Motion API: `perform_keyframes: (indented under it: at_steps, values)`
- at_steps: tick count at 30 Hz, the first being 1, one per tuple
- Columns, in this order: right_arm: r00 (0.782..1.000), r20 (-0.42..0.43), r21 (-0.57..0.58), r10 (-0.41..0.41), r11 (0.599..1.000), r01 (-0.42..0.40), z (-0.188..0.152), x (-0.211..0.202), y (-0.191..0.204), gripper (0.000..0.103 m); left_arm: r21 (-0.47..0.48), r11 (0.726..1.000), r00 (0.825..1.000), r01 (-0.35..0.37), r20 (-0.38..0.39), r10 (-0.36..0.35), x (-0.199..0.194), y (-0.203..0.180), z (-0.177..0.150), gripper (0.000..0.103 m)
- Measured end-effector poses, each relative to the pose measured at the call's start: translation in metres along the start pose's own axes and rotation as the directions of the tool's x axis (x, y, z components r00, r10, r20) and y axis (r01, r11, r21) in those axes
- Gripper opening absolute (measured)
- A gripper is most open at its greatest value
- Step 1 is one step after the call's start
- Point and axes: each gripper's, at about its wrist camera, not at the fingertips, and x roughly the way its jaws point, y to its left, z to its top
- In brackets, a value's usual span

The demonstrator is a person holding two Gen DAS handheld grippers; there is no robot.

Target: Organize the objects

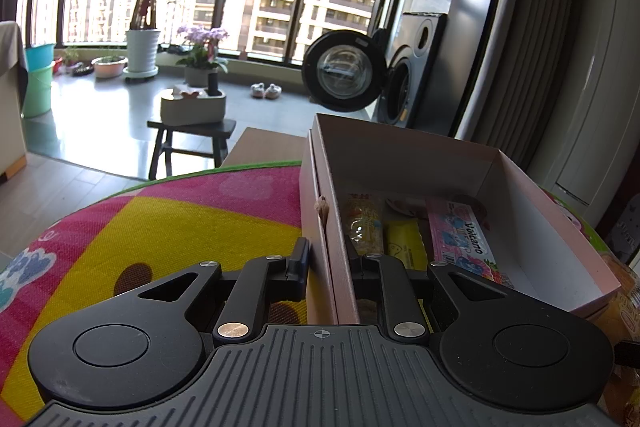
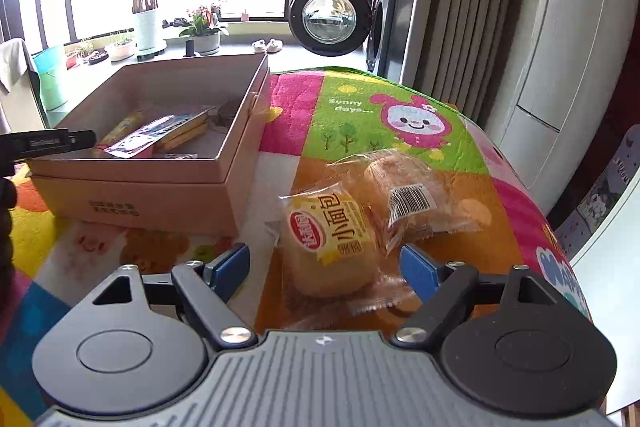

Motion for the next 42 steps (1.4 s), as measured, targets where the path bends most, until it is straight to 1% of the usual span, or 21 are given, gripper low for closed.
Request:
perform_keyframes:
  at_steps: [3,4,5,6,10,12,13,14,15,16,19,20,21,23,25,27,29,34,39,42]
  values:
    - [1.000,-0.026,-0.003,0.000,1.000,0.000,-0.001,0.012,0.005,0.082,0.000,1.000,1.000,0.000,0.000,0.000,0.000,0.000,0.000,0.018]
    - [1.000,-0.029,-0.021,0.001,1.000,-0.001,-0.003,0.010,0.009,0.077,0.000,1.000,1.000,0.000,0.000,0.000,0.000,0.000,0.000,0.018]
    - [1.000,-0.030,-0.048,0.002,0.999,-0.004,-0.006,0.006,0.014,0.069,0.000,1.000,1.000,0.000,0.000,0.000,0.000,0.000,0.000,0.018]
    - [0.999,-0.031,-0.066,0.009,0.998,-0.011,-0.010,0.001,0.019,0.066,0.000,1.000,1.000,0.000,0.000,0.000,0.000,0.000,0.000,0.018]
    - [0.992,-0.067,-0.075,0.104,0.991,-0.108,-0.028,-0.025,0.031,0.067,0.000,1.000,1.000,0.000,0.001,0.000,0.000,0.000,0.000,0.018]
    - [0.986,-0.066,-0.087,0.155,0.983,-0.161,-0.038,-0.041,0.034,0.067,0.000,1.000,1.000,0.000,0.000,0.000,0.000,0.000,0.000,0.018]
    - [0.985,-0.060,-0.099,0.159,0.981,-0.164,-0.043,-0.048,0.035,0.070,0.000,1.000,1.000,0.000,0.000,0.000,0.000,0.000,0.000,0.018]
    - [0.988,-0.050,-0.119,0.148,0.981,-0.153,-0.048,-0.054,0.037,0.079,0.000,1.000,1.000,0.000,0.000,0.000,0.000,0.000,0.000,0.018]
    - [0.992,-0.037,-0.141,0.124,0.982,-0.128,-0.053,-0.060,0.037,0.082,0.000,1.000,1.000,0.000,0.000,0.000,0.000,0.000,0.000,0.018]
    - [0.995,-0.027,-0.162,0.094,0.982,-0.097,-0.059,-0.065,0.037,0.088,0.000,1.000,1.000,0.000,0.000,0.000,0.000,0.000,0.000,0.018]
    - [0.999,-0.046,-0.189,0.027,0.981,-0.035,-0.074,-0.072,0.029,0.096,0.001,1.000,1.000,0.000,0.000,0.000,0.000,0.000,-0.001,0.018]
    - [0.998,-0.057,-0.182,0.014,0.983,-0.024,-0.078,-0.071,0.024,0.101,0.000,1.000,1.000,0.000,0.000,0.000,0.000,0.000,-0.001,0.018]
    - [0.998,-0.063,-0.168,0.006,0.986,-0.017,-0.082,-0.071,0.020,0.103,0.000,1.000,1.000,0.000,0.000,0.000,0.000,0.000,-0.001,0.018]
    - [0.997,-0.071,-0.078,0.037,0.996,-0.043,-0.088,-0.072,0.009,0.103,0.001,1.000,1.000,-0.001,0.001,0.001,0.000,0.000,-0.001,0.018]
    - [0.995,-0.078,0.012,0.061,0.998,-0.060,-0.092,-0.070,0.001,0.103,0.000,1.000,1.000,0.000,0.001,0.000,0.000,0.000,-0.001,0.018]
    - [0.998,-0.051,0.056,0.047,0.997,-0.045,-0.095,-0.070,0.001,0.103,0.000,1.000,1.000,0.000,0.000,0.000,0.000,0.000,-0.001,0.018]
    - [0.998,-0.049,0.063,0.026,0.998,-0.023,-0.095,-0.070,0.006,0.103,0.000,1.000,1.000,0.000,0.000,0.000,0.000,0.000,-0.001,0.018]
    - [0.996,-0.089,0.086,0.014,0.996,-0.006,-0.085,-0.065,0.008,0.103,0.001,1.000,1.000,0.000,0.001,0.000,0.000,-0.001,-0.001,0.018]
    - [0.998,-0.061,0.079,0.005,0.997,0.000,-0.088,-0.066,0.011,0.103,0.000,1.000,1.000,0.000,0.001,0.000,0.000,0.000,-0.001,0.018]
    - [0.998,-0.064,0.062,0.017,0.998,-0.013,-0.090,-0.070,0.011,0.103,0.001,1.000,1.000,0.000,0.001,0.000,0.000,0.000,-0.001,0.018]
